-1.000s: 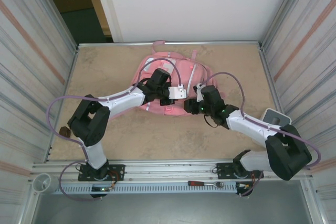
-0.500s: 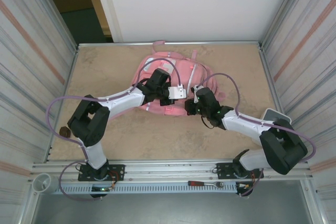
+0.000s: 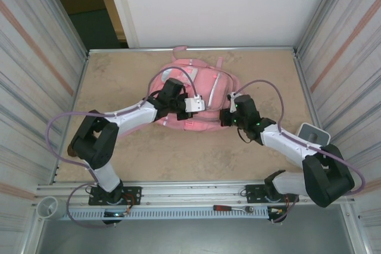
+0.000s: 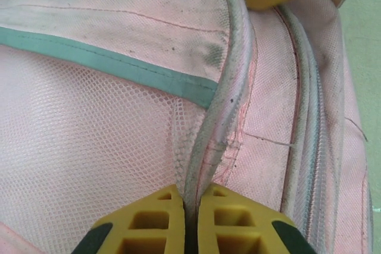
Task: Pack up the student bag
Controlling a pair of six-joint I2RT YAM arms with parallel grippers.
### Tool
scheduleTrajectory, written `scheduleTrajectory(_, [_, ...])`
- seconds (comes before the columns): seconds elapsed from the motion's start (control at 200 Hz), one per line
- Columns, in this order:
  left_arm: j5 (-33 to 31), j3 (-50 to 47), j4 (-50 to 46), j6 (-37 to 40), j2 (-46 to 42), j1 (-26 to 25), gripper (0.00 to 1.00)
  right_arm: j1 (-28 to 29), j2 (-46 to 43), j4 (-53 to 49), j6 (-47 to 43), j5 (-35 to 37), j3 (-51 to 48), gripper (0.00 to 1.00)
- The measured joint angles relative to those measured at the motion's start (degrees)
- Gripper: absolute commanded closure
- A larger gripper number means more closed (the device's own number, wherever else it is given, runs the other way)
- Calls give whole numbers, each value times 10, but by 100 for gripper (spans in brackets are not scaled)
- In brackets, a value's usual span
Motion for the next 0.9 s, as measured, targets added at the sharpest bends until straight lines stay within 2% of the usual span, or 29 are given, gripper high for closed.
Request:
scheduleTrajectory(0.135, [12,-8,11,0,-4,5,91,-20,7,-22,-15,-47,22,100])
scheduleTrajectory(0.2, [17,-8,10,0,-7,9,82,-24,12,-26,-17,-64,31,100])
scheduleTrajectory(0.361, [10,-13,-12,-20,-34,14,54,-31,18,-34,-14,-93,40,100])
scheduleTrajectory(0.486, [-4,-14,-17,-31,-64,-6,45,-32,18,-40,-2,-110,48,100])
scheduleTrajectory(0.726, [-33,-3,-18,-30,-62,-74,46,-10,15,-39,24,-124,66,100])
scheduleTrajectory(0.792, [-45,3,-17,-28,-54,-75,51,0,13,-39,27,-126,66,100])
scheduleTrajectory(0.902, [-64,5,-10,-20,-43,-74,66,13,10,-39,36,-132,66,100])
